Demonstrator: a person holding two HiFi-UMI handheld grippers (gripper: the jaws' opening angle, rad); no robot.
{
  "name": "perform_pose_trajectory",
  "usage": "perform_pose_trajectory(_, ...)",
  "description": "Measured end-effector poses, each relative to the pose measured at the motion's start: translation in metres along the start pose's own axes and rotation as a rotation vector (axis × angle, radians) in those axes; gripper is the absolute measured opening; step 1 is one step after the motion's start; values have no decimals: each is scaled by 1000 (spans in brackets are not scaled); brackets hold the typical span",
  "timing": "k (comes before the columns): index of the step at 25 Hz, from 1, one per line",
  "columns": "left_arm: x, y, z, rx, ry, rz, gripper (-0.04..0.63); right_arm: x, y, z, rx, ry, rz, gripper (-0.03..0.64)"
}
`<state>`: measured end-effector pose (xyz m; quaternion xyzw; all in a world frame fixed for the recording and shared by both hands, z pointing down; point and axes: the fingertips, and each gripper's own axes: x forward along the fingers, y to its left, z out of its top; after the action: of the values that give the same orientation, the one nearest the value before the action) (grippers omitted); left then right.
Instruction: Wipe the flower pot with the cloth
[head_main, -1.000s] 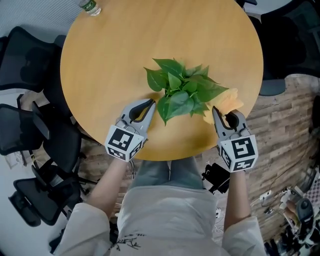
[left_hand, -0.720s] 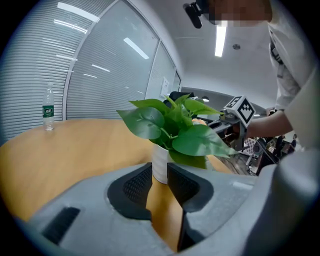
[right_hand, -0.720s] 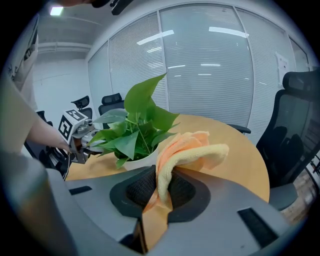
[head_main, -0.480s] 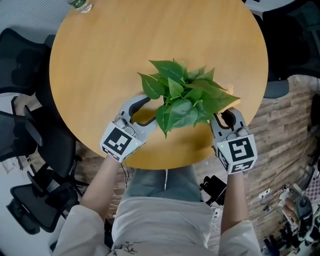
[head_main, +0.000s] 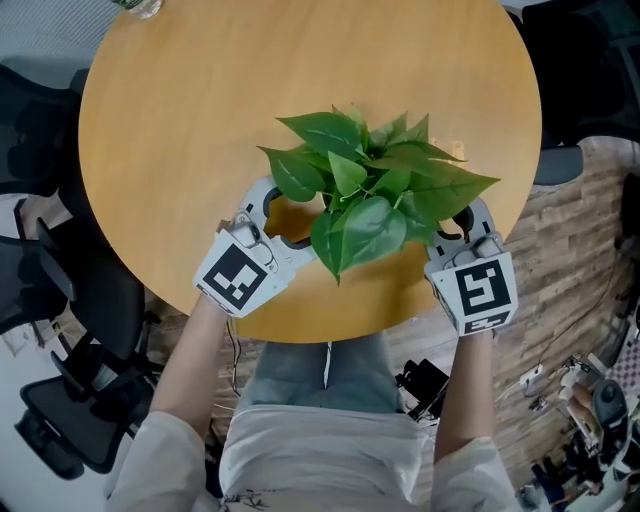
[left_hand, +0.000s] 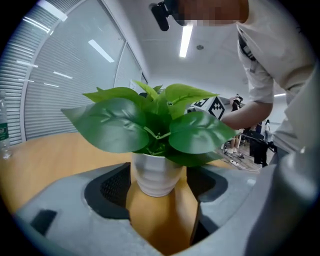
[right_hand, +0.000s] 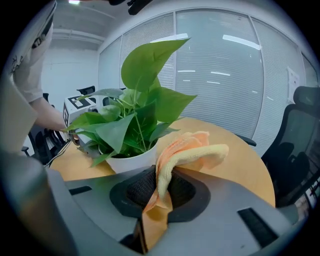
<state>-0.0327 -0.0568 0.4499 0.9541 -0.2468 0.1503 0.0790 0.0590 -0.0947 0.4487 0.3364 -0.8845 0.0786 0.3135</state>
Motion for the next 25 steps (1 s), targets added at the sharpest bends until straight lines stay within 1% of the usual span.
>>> perform_pose_trajectory(1, 1, -1, 1, 2, -5, -13, 345, 2, 0, -1, -18, 4, 2, 54)
perform_pose_trajectory(5, 4, -3, 0, -40, -11, -46, 344, 10, 5, -1, -88, -13, 35, 54)
perform_pose_trajectory(8, 5, -3, 0, -42, -10, -51, 344, 15, 9, -1, -145, -27, 55, 54)
perform_pose_trajectory(12, 5, -3, 0, -51, -15, -46, 344, 14, 12, -1, -188, -28, 68, 54)
perform_pose_trajectory(17, 5, -2, 0, -59, -22, -44, 344, 12, 16, -2, -209, -22, 63, 54)
perform_pose_trajectory(25, 6, -4, -1, -113, -29, -23, 344, 3, 21, -6, -216, -12, 52, 54)
